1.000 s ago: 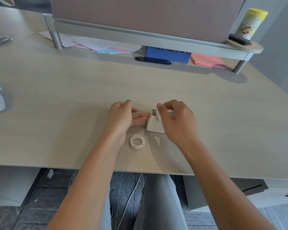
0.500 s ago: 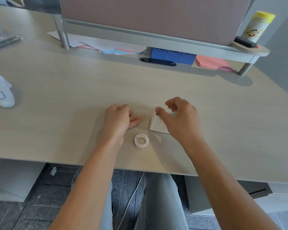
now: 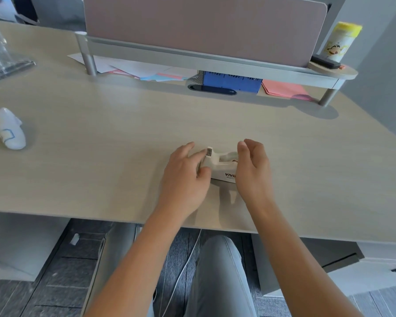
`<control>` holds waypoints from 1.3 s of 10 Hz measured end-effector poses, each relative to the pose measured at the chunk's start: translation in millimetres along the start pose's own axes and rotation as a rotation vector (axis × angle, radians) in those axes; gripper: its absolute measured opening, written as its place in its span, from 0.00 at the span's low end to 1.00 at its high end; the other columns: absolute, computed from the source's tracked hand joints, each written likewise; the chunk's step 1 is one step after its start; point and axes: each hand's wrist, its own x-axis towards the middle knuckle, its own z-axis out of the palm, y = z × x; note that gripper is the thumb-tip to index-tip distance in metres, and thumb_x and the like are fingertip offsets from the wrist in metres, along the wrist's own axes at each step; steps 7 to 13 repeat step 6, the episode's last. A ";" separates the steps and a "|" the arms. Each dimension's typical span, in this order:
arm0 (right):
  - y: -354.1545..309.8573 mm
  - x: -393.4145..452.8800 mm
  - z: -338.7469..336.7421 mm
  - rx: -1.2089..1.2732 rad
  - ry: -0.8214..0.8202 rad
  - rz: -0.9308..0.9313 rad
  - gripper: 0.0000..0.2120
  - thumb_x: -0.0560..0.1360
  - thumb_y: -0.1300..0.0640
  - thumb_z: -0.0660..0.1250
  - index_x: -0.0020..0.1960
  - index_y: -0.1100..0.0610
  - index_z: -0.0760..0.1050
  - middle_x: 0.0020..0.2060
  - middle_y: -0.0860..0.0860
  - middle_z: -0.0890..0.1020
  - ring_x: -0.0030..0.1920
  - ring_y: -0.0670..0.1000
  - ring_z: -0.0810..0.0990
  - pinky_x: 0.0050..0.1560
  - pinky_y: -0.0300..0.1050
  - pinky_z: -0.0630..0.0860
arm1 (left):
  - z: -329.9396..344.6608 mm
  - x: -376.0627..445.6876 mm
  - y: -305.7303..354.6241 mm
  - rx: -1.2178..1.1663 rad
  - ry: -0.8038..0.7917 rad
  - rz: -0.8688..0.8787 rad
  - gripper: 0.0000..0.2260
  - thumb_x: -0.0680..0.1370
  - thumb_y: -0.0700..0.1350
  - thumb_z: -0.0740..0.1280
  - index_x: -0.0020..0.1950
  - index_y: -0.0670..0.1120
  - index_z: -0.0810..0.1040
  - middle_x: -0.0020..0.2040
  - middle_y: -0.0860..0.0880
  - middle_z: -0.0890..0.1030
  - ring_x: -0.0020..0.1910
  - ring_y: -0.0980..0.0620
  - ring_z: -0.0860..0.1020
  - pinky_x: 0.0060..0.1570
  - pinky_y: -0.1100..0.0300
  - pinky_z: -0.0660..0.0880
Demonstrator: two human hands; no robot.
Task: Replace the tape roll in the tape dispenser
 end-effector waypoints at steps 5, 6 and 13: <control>2.6 16.8 18.0 0.076 -0.062 0.027 0.20 0.87 0.47 0.55 0.74 0.54 0.70 0.68 0.48 0.77 0.61 0.46 0.75 0.49 0.28 0.68 | 0.3 20.9 -0.3 -0.143 0.050 -0.077 0.16 0.80 0.39 0.62 0.66 0.45 0.81 0.68 0.47 0.80 0.68 0.47 0.76 0.64 0.58 0.70; 2.1 10.9 8.0 0.062 -0.034 0.007 0.21 0.86 0.46 0.56 0.74 0.54 0.70 0.69 0.48 0.77 0.66 0.47 0.76 0.52 0.33 0.71 | -5.8 20.0 -9.0 -0.090 0.057 -0.110 0.17 0.81 0.41 0.61 0.69 0.46 0.77 0.69 0.47 0.79 0.64 0.45 0.78 0.63 0.54 0.73; 2.1 10.9 8.0 0.062 -0.034 0.007 0.21 0.86 0.46 0.56 0.74 0.54 0.70 0.69 0.48 0.77 0.66 0.47 0.76 0.52 0.33 0.71 | -5.8 20.0 -9.0 -0.090 0.057 -0.110 0.17 0.81 0.41 0.61 0.69 0.46 0.77 0.69 0.47 0.79 0.64 0.45 0.78 0.63 0.54 0.73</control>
